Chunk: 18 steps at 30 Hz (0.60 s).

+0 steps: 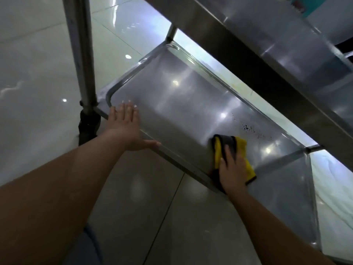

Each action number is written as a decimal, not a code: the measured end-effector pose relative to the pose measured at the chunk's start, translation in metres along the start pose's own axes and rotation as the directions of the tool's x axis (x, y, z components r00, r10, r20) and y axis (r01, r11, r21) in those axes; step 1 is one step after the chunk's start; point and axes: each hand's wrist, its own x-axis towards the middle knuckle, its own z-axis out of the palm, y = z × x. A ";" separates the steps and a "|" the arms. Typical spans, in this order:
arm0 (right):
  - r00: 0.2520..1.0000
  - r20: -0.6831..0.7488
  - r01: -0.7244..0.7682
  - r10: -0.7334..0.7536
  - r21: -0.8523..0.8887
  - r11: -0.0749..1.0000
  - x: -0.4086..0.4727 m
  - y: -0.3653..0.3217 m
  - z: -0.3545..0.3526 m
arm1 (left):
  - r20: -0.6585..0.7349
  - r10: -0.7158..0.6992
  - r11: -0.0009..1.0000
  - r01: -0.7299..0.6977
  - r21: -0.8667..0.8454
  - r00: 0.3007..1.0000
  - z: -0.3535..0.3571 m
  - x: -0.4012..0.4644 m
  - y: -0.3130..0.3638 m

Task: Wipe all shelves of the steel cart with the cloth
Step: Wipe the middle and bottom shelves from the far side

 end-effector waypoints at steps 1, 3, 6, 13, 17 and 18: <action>0.994 0.015 -0.111 0.111 0.014 0.994 0.003 -0.002 0.000 | 0.013 -0.006 1.000 0.006 0.001 1.000 -0.001 -0.001 0.001; 0.958 0.059 -0.285 0.281 0.078 0.955 0.014 -0.025 0.002 | 0.034 -0.017 1.000 0.017 0.005 0.999 -0.004 -0.003 0.002; 0.975 0.093 -0.205 0.202 0.018 0.979 0.034 -0.090 0.011 | 0.048 -0.026 1.000 0.026 0.002 0.998 -0.009 -0.005 0.004; 0.757 0.295 0.590 -0.583 0.073 0.804 0.070 -0.243 0.026 | 0.035 -0.173 0.985 0.173 -0.016 0.984 -0.009 -0.010 0.015; 0.811 0.253 0.528 -0.527 0.070 0.846 0.076 -0.215 0.029 | 0.036 -0.164 0.985 0.166 -0.038 0.986 -0.011 -0.013 0.011; 0.842 0.233 0.488 -0.486 0.055 0.871 0.076 -0.197 0.027 | 0.039 -0.153 0.988 0.154 -0.031 0.987 -0.012 -0.014 0.010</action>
